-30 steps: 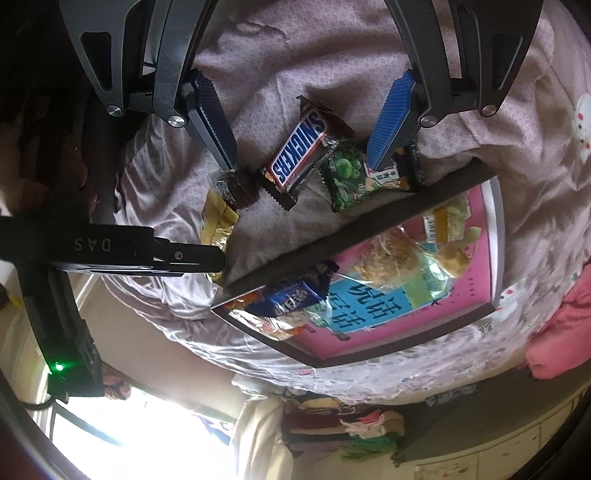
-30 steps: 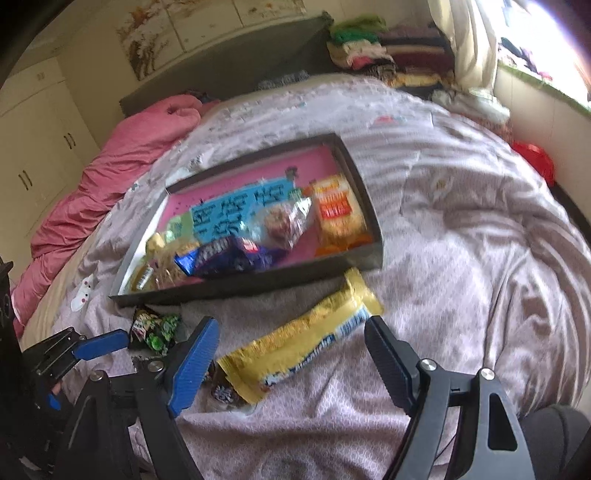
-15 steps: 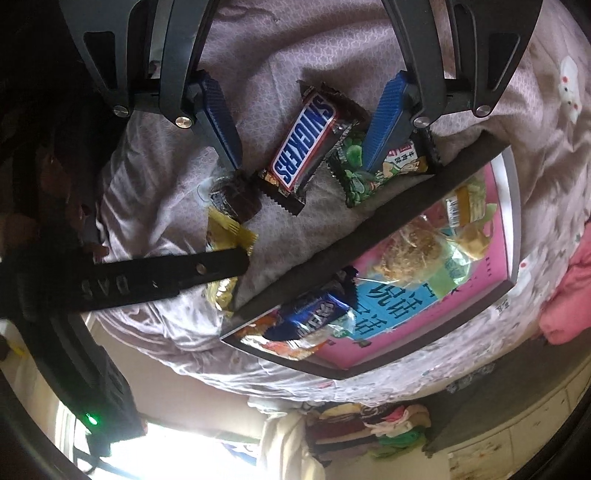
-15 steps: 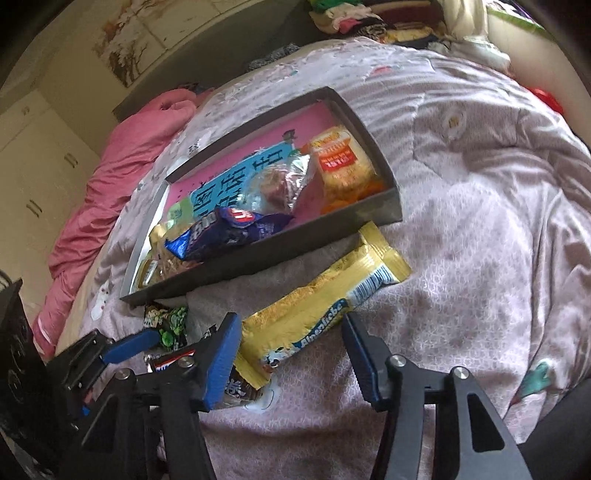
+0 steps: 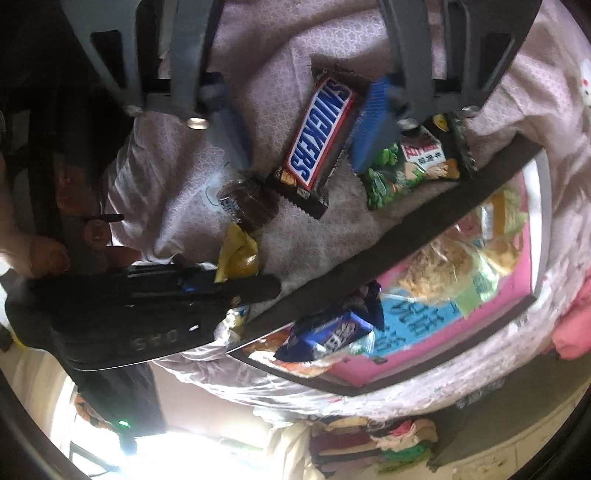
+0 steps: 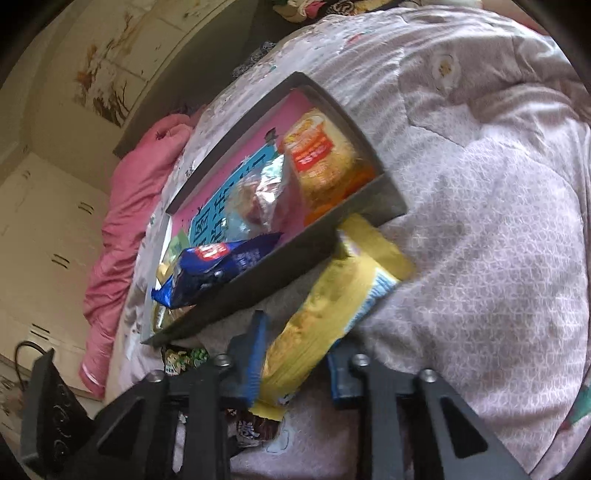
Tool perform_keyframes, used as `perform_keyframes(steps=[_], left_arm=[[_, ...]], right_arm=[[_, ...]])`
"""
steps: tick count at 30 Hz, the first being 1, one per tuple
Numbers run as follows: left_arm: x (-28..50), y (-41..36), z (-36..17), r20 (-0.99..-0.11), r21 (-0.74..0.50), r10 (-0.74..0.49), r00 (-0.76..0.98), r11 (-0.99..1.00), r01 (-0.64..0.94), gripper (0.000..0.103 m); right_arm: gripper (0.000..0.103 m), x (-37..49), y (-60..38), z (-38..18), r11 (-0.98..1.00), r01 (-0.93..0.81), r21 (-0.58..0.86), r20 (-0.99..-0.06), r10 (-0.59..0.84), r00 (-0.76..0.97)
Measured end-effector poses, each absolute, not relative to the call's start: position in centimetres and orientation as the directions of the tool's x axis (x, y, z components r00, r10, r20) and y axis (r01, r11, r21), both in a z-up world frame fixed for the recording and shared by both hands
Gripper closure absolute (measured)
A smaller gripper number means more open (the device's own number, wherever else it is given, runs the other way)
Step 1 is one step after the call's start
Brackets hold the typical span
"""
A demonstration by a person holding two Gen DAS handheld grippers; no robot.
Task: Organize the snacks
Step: 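Grasp the Snickers bar with the left tool while the right tool grasps the long yellow bar, then carry the Snickers bar and yellow bar over the pink tray with both tools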
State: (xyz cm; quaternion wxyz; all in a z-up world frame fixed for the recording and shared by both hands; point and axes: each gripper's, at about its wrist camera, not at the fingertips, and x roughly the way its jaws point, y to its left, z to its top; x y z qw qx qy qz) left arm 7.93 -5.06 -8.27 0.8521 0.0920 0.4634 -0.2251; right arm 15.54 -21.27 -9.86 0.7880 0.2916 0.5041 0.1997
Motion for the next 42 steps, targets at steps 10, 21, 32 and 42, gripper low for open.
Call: perform_keyframes(steps=[10,21,32,42], left_arm=[[8.3,-3.0,-8.5,-0.819,-0.210,-0.386,0.424,0.890,0.405,0.073],[6.6,-1.4,-5.6,-0.758,-0.241,-0.415,0.503,0.895,0.374,0.073],[6.8,1.2,-2.8,-0.698,-0.241,-0.362,0.618,0.931,0.274,0.073],[7.7,3.1,-2.3,-0.682,-0.258,-0.309,0.664,0.950,0.176,0.073]], right_arm=[[0.085,13.8,-21.9,-6.7,0.789,-0.128,0.601,-0.654,0.578,0.489],[0.085,12.8,-20.5,-3.4,0.853,-0.259,0.453,-0.631,0.512,0.583],[0.085,12.5,-20.5,-2.4,0.861,-0.299,0.410,-0.603,0.502,0.620],[0.085,12.8,-20.7,-1.3,0.879,-0.314,0.360,-0.576,0.474,0.666]])
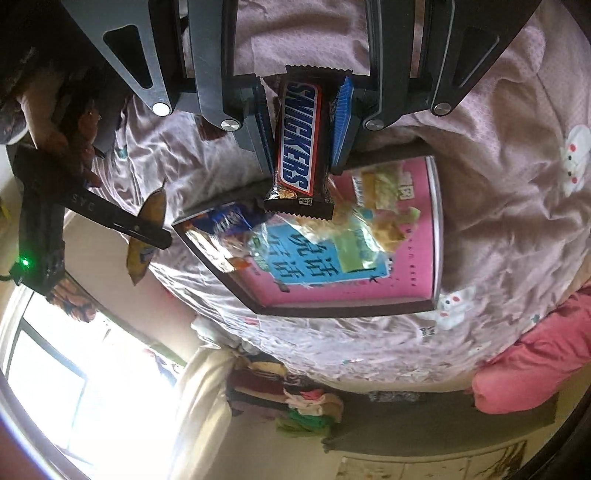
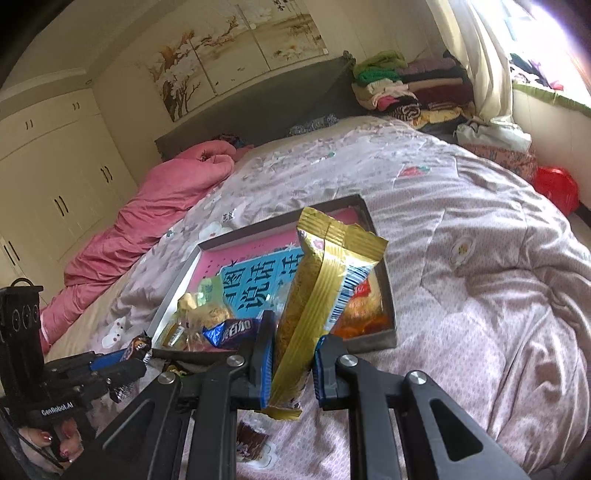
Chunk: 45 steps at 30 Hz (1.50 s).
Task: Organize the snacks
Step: 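Carry the Snickers bar and yellow bar over the pink tray with both tools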
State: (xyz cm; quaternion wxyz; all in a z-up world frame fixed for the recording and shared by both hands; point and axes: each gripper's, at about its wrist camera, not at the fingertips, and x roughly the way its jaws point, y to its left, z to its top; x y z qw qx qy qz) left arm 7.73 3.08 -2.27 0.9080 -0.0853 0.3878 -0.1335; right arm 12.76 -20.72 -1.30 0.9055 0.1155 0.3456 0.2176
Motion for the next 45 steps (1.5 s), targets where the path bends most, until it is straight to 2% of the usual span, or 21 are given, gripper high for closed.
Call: perform_keyframes(steps=[9,28,45], left_arm=[[8.6,3.7,-0.8,-0.642,-0.229,-0.230,0.732,0.968,0.103,0.073],[10.6,4.0,-1.2,-0.647,-0.226,-0.172,0.743,0.974,0.030,0.073],[12.5,4.6,-2.5,-0.663,-0.225,-0.147,0.734,0.974,-0.008,0.073]], right_arm=[[0.085,13.7,-21.0,-0.4,0.890,-0.304,0.340,-0.541,0.449,0.711],[0.085,15.8,-20.4,0.6,0.912,-0.310,0.268,-0.492,0.406,0.770],[0.085,16.9,-18.0,-1.0,0.925,-0.355,0.135,-0.535,0.370,0.760]])
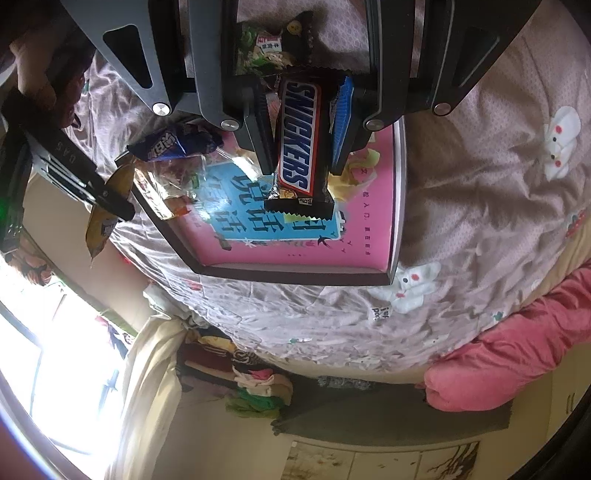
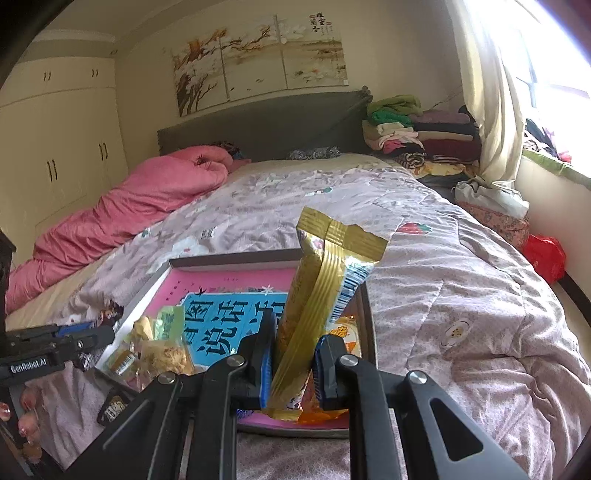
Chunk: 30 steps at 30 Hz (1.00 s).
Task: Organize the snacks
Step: 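Carry the Snickers bar and yellow bar over the pink tray with both tools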
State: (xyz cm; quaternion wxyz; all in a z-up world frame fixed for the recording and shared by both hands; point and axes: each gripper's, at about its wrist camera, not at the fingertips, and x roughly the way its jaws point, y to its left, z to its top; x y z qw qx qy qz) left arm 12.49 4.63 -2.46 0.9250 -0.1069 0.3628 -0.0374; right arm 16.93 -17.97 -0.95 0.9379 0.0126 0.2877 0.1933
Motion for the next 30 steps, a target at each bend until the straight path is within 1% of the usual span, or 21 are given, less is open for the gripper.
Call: perform_keyframes(steps=[17,30], left_arm=[[14.3,4.9,-4.0,-0.686,-0.252,-0.166,0.709,0.968,-0.017,0.073],[15.1,5.3,-4.5,-0.694,-0.261,-0.161,0.702,0.965,-0.037,0.073]], right_arm=[[0.085,18.2,-17.2,-3.6,0.921,-0.364,0.141,-0.612,0.370,0.699],[0.085,18.2,-17.2,-3.9,0.920,-0.361,0.151,-0.620,0.372,0.691]])
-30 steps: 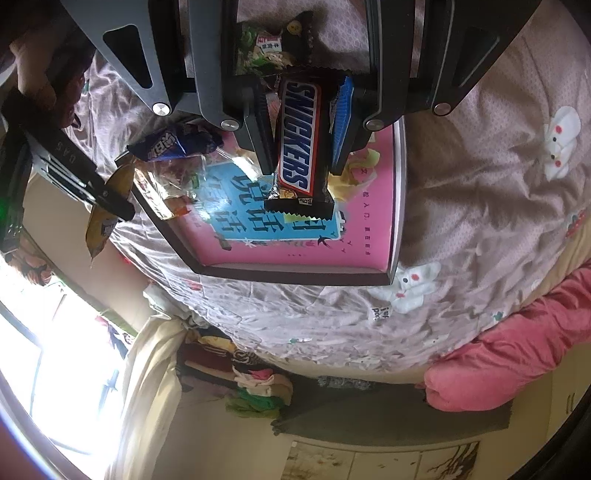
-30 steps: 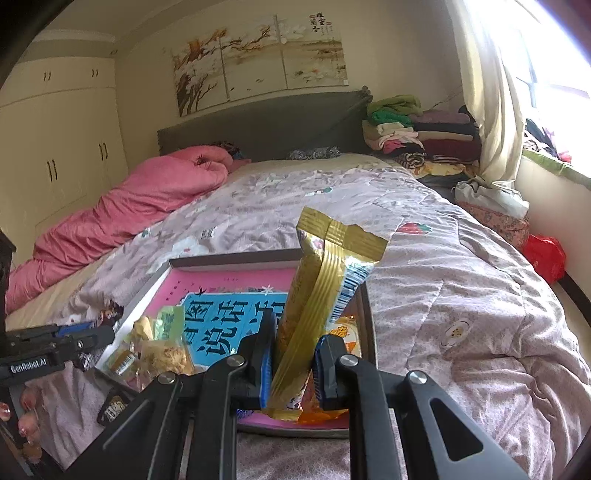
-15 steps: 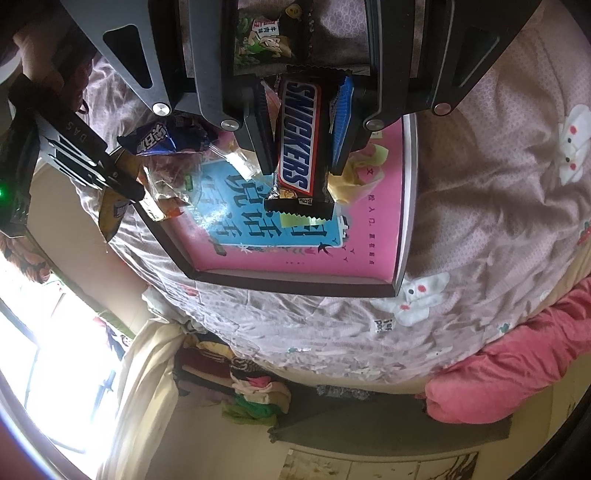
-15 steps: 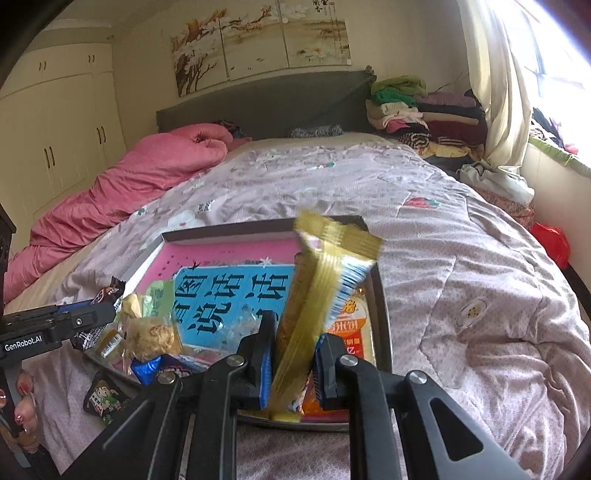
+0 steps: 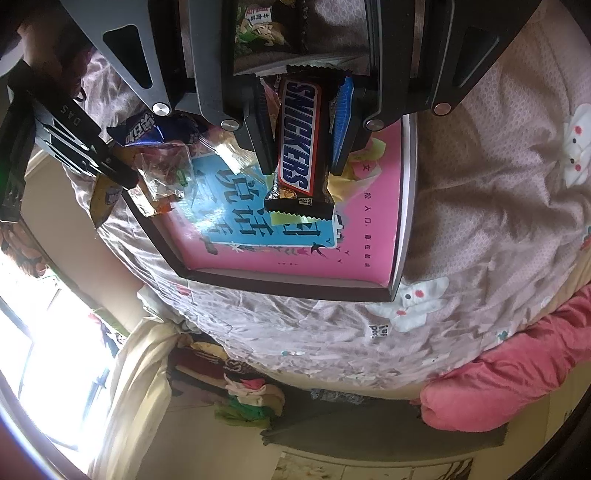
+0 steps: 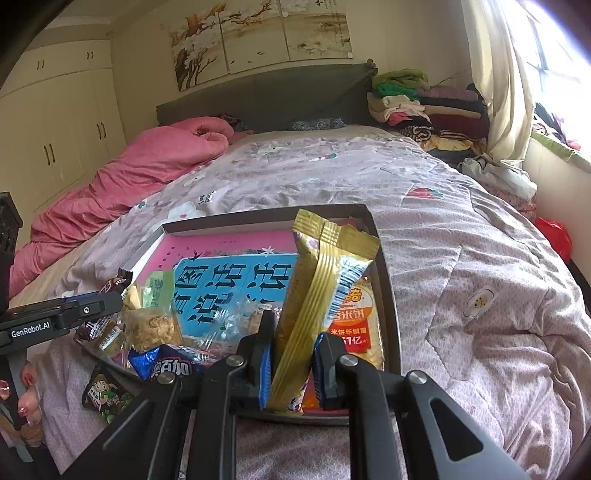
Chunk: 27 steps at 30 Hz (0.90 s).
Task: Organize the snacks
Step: 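Carry the Snickers bar and yellow bar over the pink tray with both tools, then open the right tool releasing the yellow bar while the left tool releases the Snickers into the tray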
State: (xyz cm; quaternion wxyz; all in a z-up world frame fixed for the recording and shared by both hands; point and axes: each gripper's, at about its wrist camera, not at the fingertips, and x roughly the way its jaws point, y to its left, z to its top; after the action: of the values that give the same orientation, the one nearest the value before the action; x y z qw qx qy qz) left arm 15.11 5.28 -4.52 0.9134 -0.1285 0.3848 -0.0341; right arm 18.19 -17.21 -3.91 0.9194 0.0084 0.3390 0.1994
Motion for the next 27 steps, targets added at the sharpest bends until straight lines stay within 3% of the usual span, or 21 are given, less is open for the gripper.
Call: perform_keyframes(steps=[5,9,27], left_arm=[[15.44,5.30,-4.72,-0.700,-0.259,-0.156,0.697,0.965,-0.044,0.073],[15.66,5.26,-4.90,-0.703,-0.258,-0.157,0.694,0.965,-0.043,0.073],[16.12,5.38,-5.20,-0.707,-0.272,-0.164,0.688,0.961,-0.050,0.072]], right_arm=[[0.083,18.18,-17.22,-3.94,0.919,-0.361,0.155,-0.623,0.375,0.687],[0.073,18.12,-17.09,-3.87,0.918,-0.366,0.149,-0.616,0.376,0.692],[0.068,17.76,-16.51,-3.99,0.899,-0.400,0.177,-0.617,0.418,0.667]])
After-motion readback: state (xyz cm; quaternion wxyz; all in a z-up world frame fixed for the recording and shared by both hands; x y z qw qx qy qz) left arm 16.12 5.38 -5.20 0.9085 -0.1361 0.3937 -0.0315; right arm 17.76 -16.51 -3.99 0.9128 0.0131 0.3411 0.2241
